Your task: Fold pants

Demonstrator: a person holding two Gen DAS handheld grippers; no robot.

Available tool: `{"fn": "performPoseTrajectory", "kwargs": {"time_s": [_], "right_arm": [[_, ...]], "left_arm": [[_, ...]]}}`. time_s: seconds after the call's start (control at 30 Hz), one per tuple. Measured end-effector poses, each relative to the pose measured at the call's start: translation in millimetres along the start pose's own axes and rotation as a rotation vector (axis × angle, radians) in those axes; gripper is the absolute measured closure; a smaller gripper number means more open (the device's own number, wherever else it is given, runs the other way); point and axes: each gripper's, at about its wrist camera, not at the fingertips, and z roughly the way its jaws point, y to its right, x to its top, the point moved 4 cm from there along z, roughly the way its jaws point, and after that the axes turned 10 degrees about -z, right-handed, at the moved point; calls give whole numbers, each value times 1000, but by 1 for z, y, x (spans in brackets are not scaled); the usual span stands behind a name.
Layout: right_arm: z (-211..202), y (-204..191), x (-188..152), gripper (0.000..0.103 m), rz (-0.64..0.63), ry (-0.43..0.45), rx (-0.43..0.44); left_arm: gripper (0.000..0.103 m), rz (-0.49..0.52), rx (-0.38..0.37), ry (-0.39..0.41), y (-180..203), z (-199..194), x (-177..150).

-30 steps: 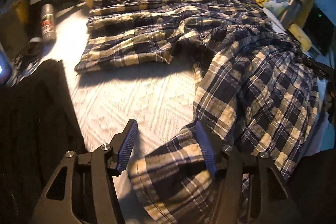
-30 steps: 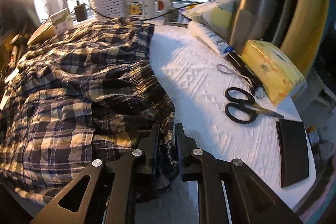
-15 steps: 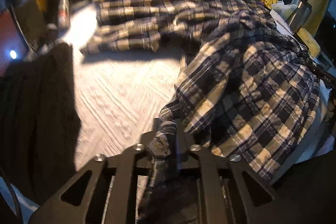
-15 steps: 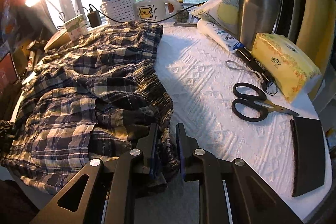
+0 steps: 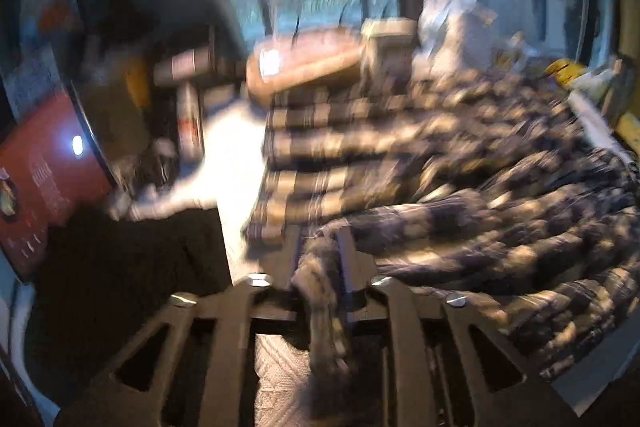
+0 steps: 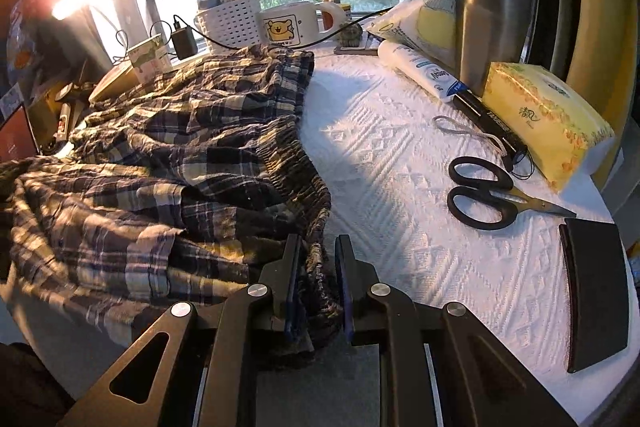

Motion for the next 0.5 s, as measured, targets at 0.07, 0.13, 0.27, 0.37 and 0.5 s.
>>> {"fn": "performPoseTrajectory", "kwargs": {"time_s": [0.07, 0.13, 0.27, 0.37, 0.5], "right_arm": [[-1, 0, -1, 85, -5, -7, -6], [-3, -1, -2, 85, -14, -14, -15], [-5, -1, -2, 85, -13, -19, -28], [-5, -3, 0, 85, -23, -27, -50], [-8, -6, 2, 85, -38, -34, -70]], "left_arm": [[52, -69, -48, -45, -15, 6, -3], [29, -135, -91, -38, -35, -4, -6], [28, -171, -147, -73, -54, -24, -27], [28, -152, -210, -131, -53, -37, -54], [28, -115, -330, -154, -39, -56, -79]]}}
